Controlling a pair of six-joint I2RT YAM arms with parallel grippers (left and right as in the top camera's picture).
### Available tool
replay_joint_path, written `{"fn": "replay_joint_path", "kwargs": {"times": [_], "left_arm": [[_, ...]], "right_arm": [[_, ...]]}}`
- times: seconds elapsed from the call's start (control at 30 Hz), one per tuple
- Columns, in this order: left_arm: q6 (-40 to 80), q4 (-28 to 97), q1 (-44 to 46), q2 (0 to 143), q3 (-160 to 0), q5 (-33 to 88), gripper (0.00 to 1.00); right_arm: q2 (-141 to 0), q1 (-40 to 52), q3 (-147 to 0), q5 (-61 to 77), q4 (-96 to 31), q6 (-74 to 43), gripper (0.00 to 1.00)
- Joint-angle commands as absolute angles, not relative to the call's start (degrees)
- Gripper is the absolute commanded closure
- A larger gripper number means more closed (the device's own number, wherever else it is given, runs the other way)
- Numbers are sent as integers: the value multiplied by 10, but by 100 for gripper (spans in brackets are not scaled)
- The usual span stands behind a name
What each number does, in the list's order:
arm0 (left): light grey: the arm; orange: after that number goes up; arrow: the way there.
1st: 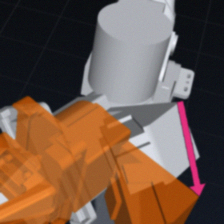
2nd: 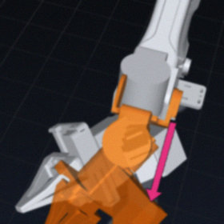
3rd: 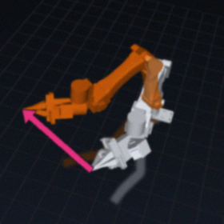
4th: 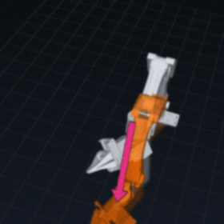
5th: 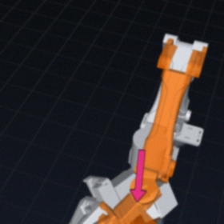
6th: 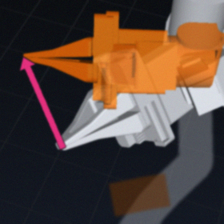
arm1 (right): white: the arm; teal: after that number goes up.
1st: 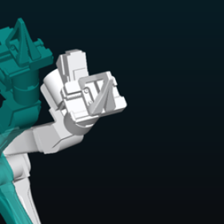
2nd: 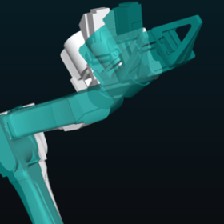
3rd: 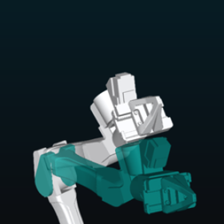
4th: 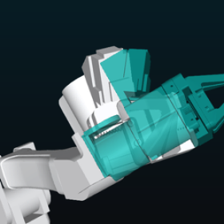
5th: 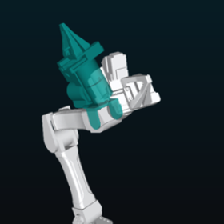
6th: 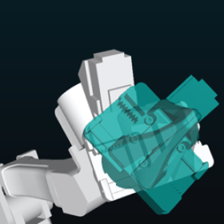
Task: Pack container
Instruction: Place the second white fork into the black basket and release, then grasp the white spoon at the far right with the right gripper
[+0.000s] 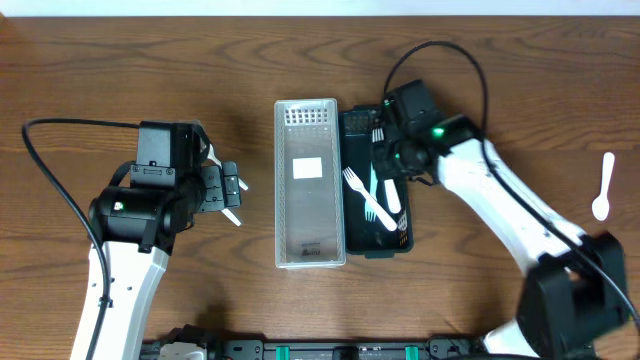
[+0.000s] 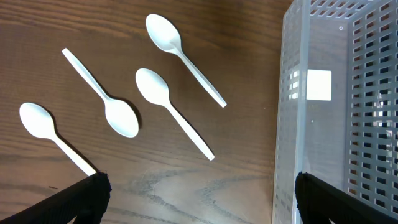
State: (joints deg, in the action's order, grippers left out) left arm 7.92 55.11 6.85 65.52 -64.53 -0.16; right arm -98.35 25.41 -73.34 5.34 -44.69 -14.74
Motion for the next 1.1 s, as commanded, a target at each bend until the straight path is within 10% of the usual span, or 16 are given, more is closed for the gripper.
{"fn": "replay_joint_path", "kwargs": {"times": [0.0,0.47,0.8,1.07], "left_arm": [[82,552,67,655,-647,-1,4],[82,552,67,655,-647,-1,4],[82,552,67,655,-647,-1,3],[82,552,67,655,-647,-1,3]], "right_arm": [[-1007,260,-737,45,-441,-154,78],[-962,209,-819,16,-446,-157,63],[-866,-119,-876,-24,-526,-164,24],[-951,-327,-872,-17,-531,-45,14]]}}
